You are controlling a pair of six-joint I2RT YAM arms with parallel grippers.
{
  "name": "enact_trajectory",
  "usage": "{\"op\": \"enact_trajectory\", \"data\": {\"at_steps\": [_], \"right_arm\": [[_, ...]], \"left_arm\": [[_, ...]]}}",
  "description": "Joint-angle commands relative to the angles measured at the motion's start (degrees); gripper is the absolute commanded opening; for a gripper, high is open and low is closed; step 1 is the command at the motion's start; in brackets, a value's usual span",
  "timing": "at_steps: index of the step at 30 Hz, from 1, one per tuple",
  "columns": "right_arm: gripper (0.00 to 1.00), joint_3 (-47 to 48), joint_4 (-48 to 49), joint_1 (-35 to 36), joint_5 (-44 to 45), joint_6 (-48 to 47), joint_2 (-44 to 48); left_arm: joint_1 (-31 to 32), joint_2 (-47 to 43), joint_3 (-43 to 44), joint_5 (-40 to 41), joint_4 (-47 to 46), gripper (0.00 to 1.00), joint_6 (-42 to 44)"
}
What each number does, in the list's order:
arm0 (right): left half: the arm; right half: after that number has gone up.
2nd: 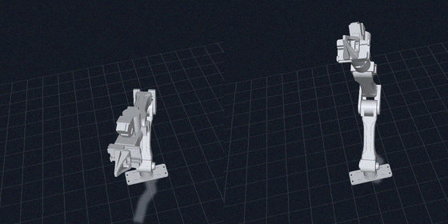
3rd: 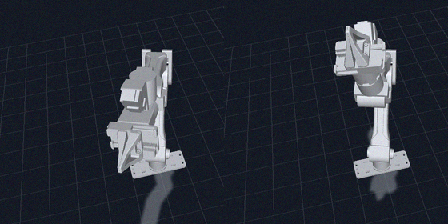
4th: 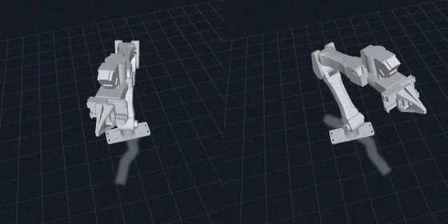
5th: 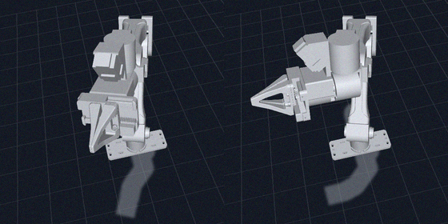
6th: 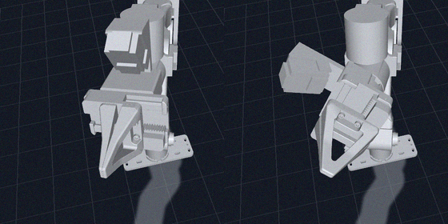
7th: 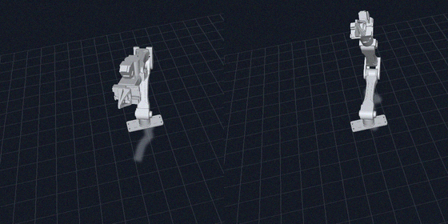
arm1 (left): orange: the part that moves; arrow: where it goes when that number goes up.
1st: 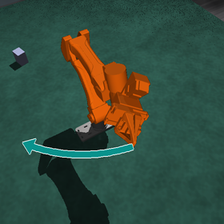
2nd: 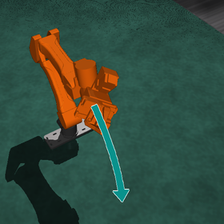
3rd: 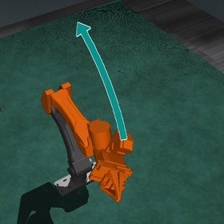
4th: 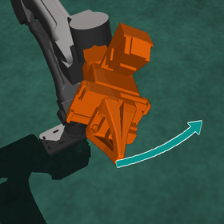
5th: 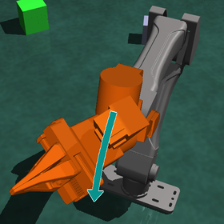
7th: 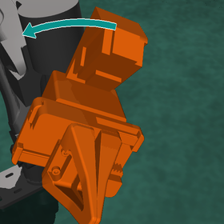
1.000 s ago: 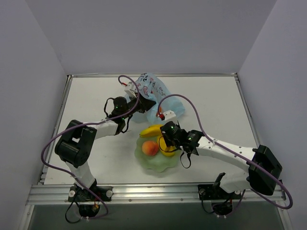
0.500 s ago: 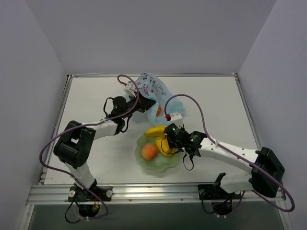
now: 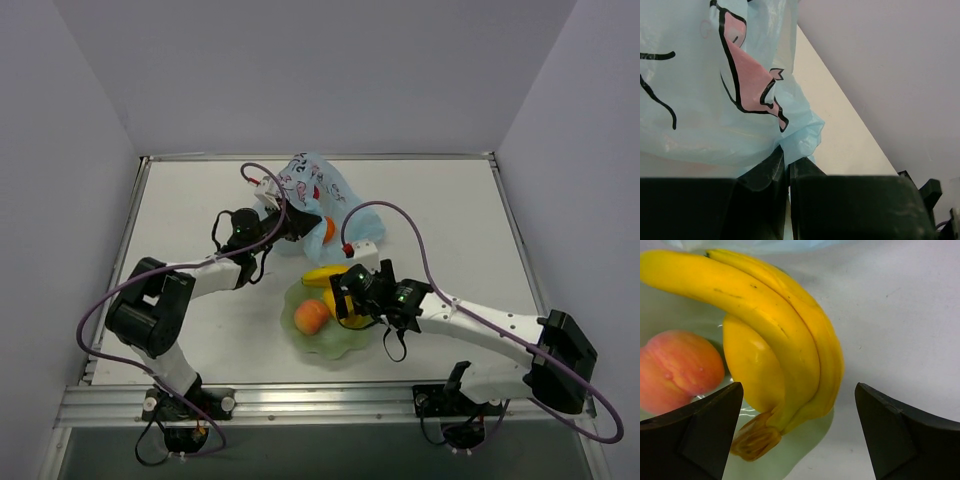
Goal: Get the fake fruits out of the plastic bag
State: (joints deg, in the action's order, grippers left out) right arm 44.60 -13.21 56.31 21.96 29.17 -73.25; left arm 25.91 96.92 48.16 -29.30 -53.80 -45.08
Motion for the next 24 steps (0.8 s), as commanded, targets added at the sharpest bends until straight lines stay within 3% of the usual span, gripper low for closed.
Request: {"op": "enact_trajectory", "data": {"at_steps": [1,4,6,8,9,12,13,16,24], "right_arm": [[0.90,4.44,-1.12,0.20,-0.77,-1.30,5.13],[0.88,8.48,-1.03,0.02,0.19,-3.32,6.54],[0.78,11.54,-0.33,-0.41,1.59,-4.90,5.94],[0.50,13.05,2.83,-0.94,2.91,-5.96,4.62],[0.23,13.75,4.58,-1.73,3.18,-7.01,2.96],[0.01,14.81,12.84,-5.06,-0.15,-7.98,-1.97],[0.00,14.99,18.52,-5.77,-1.03,-8.25,-3.46],[0.00,18.22,23.57,-8.40,-1.65,-8.69,-11.54],[0.03,26.76,30.17,-12.98,-6.84,-10.62,-29.04]], "left_arm": [[0.10,-4.63,-2.19,1.96,-4.38,0.02,0.60],[0.10,-7.09,-5.00,4.42,-3.86,0.02,1.05],[0.19,-8.67,-6.76,5.47,-3.59,0.02,0.96],[0.37,-9.56,-7.90,7.06,-3.15,0.02,0.78],[0.37,-10.43,-8.78,7.58,-2.46,0.02,0.87],[0.37,-11.84,-10.80,9.08,-2.10,0.02,0.70],[0.37,-12.28,-11.42,9.52,-2.18,0.02,0.52],[0.37,-13.95,-13.61,11.63,-2.36,0.03,-0.09],[0.37,-13.08,-15.38,12.95,-3.58,0.02,-1.06]]}}
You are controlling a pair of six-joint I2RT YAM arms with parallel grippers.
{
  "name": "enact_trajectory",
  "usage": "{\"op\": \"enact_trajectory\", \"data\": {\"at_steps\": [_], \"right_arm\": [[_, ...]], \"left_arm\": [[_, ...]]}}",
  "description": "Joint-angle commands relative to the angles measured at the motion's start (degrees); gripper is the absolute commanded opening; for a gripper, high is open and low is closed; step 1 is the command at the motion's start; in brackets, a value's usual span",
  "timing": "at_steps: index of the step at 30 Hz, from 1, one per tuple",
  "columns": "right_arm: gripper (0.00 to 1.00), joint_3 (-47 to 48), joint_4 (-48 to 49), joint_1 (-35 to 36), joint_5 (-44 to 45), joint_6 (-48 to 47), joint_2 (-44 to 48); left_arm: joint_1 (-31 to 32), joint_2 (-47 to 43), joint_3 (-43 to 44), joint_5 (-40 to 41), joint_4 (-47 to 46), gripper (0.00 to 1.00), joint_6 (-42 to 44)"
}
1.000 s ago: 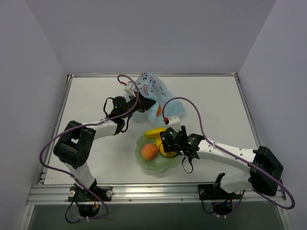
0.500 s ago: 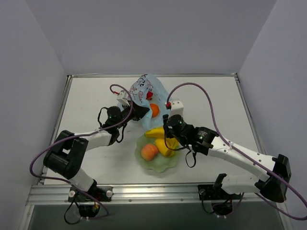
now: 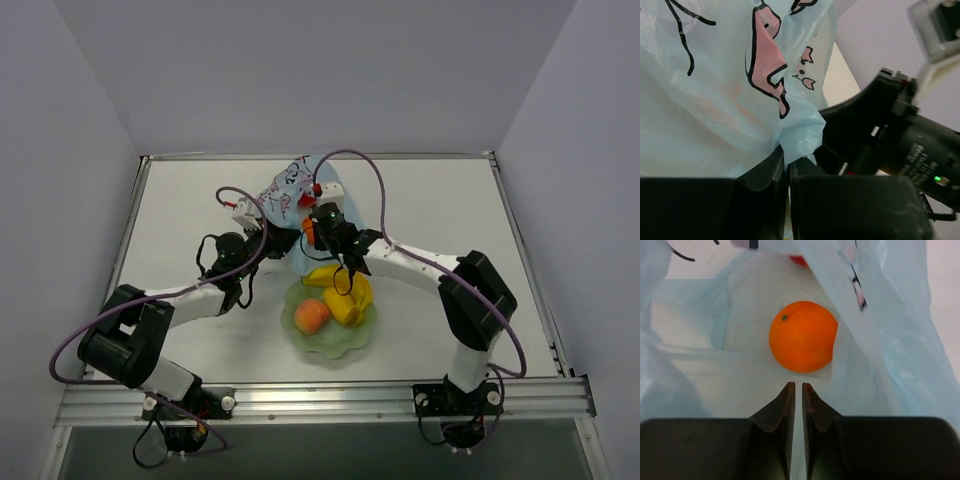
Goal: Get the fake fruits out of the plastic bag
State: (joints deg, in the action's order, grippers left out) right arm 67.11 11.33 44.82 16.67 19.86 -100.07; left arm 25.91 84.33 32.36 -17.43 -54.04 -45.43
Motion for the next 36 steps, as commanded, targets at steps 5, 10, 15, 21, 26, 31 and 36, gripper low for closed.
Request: {"op": "enact_trajectory", "data": {"at_steps": [5,10,15,21,26,31,36], "right_arm": [[0.38,6.80,8.09,-5.52,-2.42,-0.96,-8.54],[0.54,9.70,9.14,-5.80,-3.75,-3.42,-11.98],[0.62,11.37,8.80,-5.79,-4.09,-5.62,-13.92],[0.62,12.08,8.71,-5.44,-7.43,-7.72,-15.32],[0.62,12.61,7.39,-5.53,-9.01,-8.69,-17.17],[0.63,14.62,5.28,-5.44,-12.09,-9.57,-19.54],[0.70,15.33,4.49,-5.53,-12.88,-9.93,-21.30]], "left_arm": [[0.37,-0.66,-2.20,3.54,-4.67,0.02,-2.38],[0.54,-3.21,-2.21,5.74,-0.10,0.02,-1.42],[0.81,-2.51,-2.83,5.83,1.13,0.02,-2.03],[0.81,-2.68,-3.53,5.74,2.27,0.02,-1.94],[0.81,-3.21,-4.06,5.65,2.89,0.02,-1.33],[0.81,-3.91,-4.58,5.48,3.24,0.02,-0.54],[0.81,-4.09,-4.59,5.48,3.42,0.02,-0.10]]}}
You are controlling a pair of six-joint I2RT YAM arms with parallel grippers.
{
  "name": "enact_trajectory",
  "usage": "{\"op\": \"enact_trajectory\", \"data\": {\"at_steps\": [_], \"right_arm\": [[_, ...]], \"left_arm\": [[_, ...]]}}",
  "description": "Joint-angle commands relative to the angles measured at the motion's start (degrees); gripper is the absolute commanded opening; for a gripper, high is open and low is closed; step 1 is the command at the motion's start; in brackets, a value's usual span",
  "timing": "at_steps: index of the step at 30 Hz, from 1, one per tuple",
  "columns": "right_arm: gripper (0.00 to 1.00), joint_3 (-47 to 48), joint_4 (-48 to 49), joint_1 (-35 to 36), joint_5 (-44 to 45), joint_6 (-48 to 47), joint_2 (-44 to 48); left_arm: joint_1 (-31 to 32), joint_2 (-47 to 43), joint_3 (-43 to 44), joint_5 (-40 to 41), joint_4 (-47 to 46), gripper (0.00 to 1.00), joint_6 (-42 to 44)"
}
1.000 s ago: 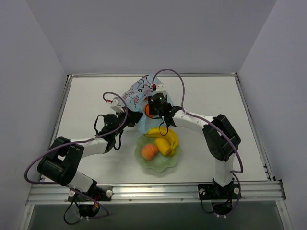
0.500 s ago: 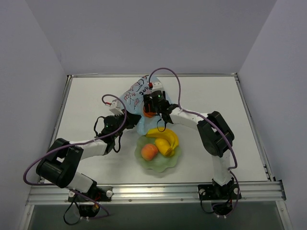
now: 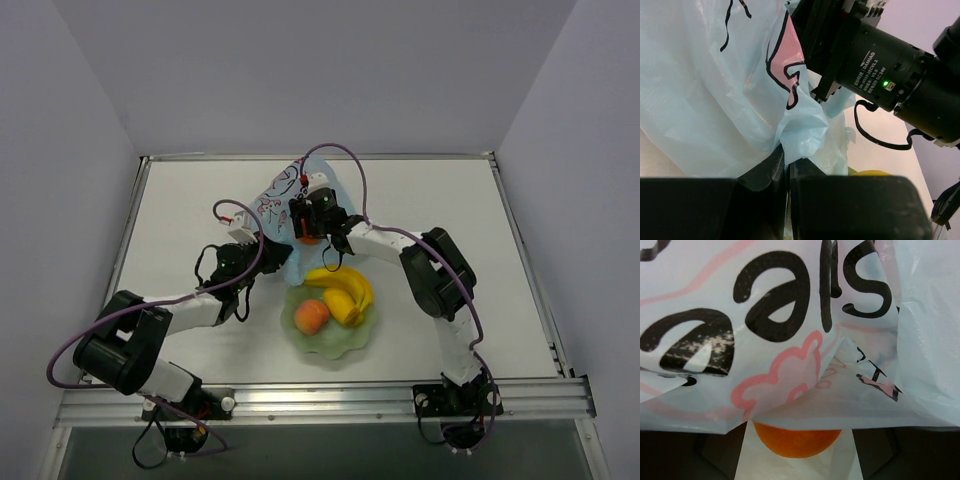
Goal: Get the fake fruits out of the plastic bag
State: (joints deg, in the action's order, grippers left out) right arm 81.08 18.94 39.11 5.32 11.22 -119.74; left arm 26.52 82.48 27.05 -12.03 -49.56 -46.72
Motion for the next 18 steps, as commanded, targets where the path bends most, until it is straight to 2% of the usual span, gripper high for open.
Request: {"op": "enact_trajectory", "data": {"at_steps": [1,12,14,17,18], "right_arm": [[0.70,1.54,-3.21,0.17,-1.63,-1.38,-1.72],[0.88,4.35,-5.58,0.17,-2.42,-1.38,-3.22],[0.84,4.18,-5.58,0.17,-2.16,-1.38,-2.78],[0.63,2.95,-4.10,0.26,-1.72,-1.20,-0.50],[0.61,2.34,-3.48,0.44,-1.54,-1.12,0.38]], "left_arm": [[0.20,-2.32,0.81,0.08,-1.06,0.02,1.28],[0.11,-1.27,1.52,-0.18,-2.21,0.02,1.19],[0.11,-1.09,1.78,-0.18,-2.29,0.02,1.19],[0.02,-1.18,1.87,-0.18,-2.47,0.02,1.10],[0.02,-1.18,1.96,-0.18,-2.47,0.02,1.10]]}}
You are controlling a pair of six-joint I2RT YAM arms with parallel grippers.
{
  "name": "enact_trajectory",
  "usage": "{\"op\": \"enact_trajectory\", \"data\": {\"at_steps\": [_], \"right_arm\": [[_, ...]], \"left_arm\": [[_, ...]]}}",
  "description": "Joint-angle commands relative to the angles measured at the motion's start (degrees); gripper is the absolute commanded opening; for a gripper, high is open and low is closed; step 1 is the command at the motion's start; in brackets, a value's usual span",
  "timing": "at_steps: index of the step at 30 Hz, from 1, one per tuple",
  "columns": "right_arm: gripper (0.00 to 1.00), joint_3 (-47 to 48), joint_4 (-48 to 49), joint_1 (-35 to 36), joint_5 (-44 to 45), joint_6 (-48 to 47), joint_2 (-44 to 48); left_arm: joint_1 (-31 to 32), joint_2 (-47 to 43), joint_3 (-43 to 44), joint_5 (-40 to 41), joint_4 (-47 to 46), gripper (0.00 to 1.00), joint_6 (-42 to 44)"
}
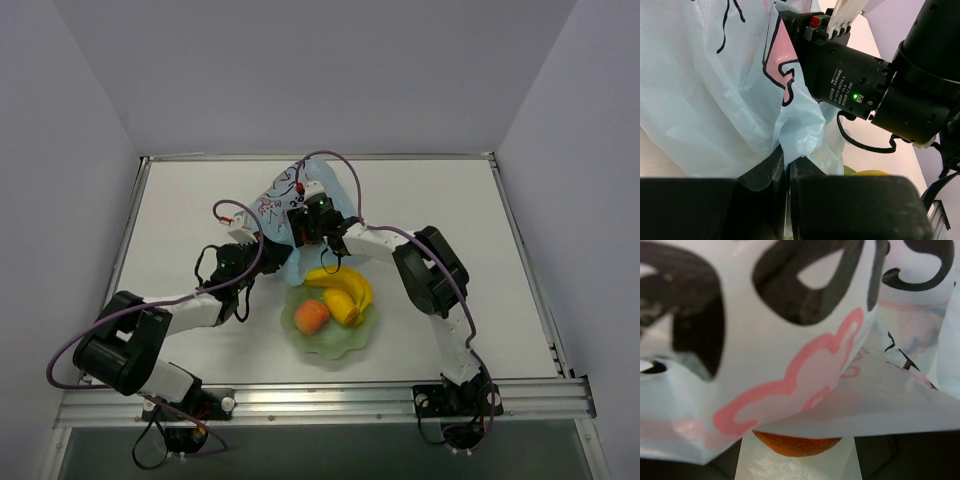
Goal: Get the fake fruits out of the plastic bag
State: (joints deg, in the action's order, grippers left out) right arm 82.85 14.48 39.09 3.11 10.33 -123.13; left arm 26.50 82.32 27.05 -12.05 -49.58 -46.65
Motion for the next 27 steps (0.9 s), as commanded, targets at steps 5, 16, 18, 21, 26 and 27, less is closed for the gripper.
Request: {"op": "enact_trajectory", "data": {"at_steps": [5,16,18,21,26,27], "right_arm": [[0.58,-3.21,3.97,0.81,1.72,0.04,11.23],[0.63,-15.16,5.73,1.69,-2.93,4.00,26.08],[0.64,-17.71,5.82,1.60,-5.13,5.22,27.59],[0.63,-21.04,5.12,2.48,-6.72,6.28,31.54],[0.62,-26.94,-0.05,9.48,-3.13,6.02,44.45],[0.62,-29.21,-1.02,10.99,-0.85,6.19,48.38]], "left_arm": [[0.13,-1.11,2.57,0.10,-2.27,0.02,1.04],[0.22,-1.55,4.94,-0.16,-2.27,0.02,-0.10],[0.22,-1.99,5.56,0.10,-2.10,0.02,-0.10],[0.13,-2.52,6.35,0.36,-1.40,0.02,0.07],[0.22,-3.31,6.26,0.45,-0.43,0.02,0.34],[0.22,-3.31,6.18,0.37,-0.51,0.02,0.25]]}}
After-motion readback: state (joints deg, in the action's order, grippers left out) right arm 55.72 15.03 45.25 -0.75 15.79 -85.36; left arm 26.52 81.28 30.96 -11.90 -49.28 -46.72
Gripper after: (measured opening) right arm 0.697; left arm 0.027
